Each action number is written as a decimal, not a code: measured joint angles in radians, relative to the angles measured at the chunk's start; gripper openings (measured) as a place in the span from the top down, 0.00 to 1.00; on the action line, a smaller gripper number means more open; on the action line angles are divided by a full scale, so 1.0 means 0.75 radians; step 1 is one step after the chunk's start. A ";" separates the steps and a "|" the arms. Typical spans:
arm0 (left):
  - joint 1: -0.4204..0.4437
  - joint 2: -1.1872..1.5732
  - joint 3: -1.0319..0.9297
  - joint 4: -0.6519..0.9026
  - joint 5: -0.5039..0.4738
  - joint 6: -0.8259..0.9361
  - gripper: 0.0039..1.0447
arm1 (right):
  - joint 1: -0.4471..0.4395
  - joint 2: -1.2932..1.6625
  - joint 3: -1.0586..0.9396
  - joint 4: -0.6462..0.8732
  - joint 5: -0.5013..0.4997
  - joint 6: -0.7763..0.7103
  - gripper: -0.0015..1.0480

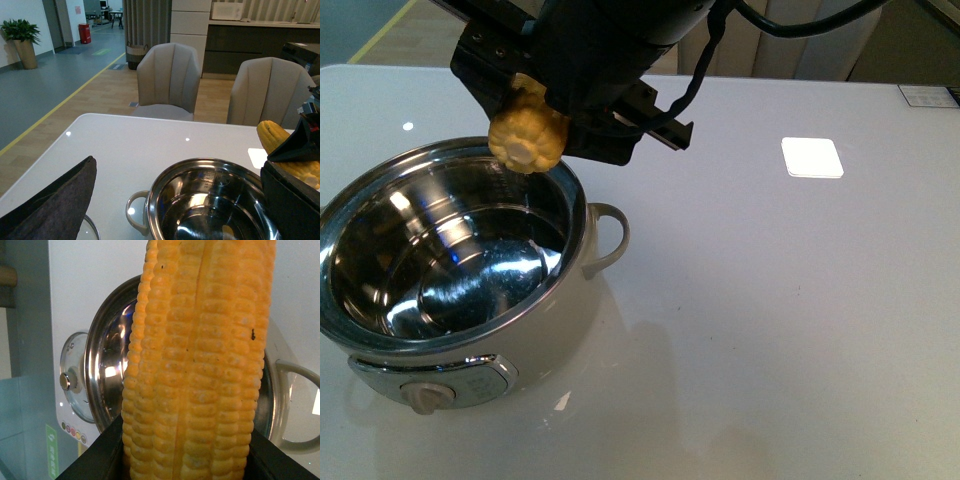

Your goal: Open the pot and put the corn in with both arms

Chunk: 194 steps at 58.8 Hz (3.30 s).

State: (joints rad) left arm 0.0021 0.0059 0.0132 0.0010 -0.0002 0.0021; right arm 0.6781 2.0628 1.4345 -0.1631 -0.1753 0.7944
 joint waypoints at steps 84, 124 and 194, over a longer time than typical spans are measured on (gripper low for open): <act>0.000 0.000 0.000 0.000 0.000 0.000 0.06 | 0.072 0.060 -0.015 0.088 -0.039 0.140 0.23; 0.000 0.000 0.000 0.000 0.000 0.000 0.06 | -0.341 -0.547 -0.518 0.247 -0.063 0.143 0.18; 0.000 0.000 0.000 0.000 0.001 0.000 0.06 | -0.905 -1.684 -1.629 0.969 0.234 -0.978 0.44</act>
State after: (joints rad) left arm 0.0021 0.0059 0.0132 0.0010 0.0006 0.0021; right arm -0.0006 0.7998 0.2131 0.5640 0.0002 0.0612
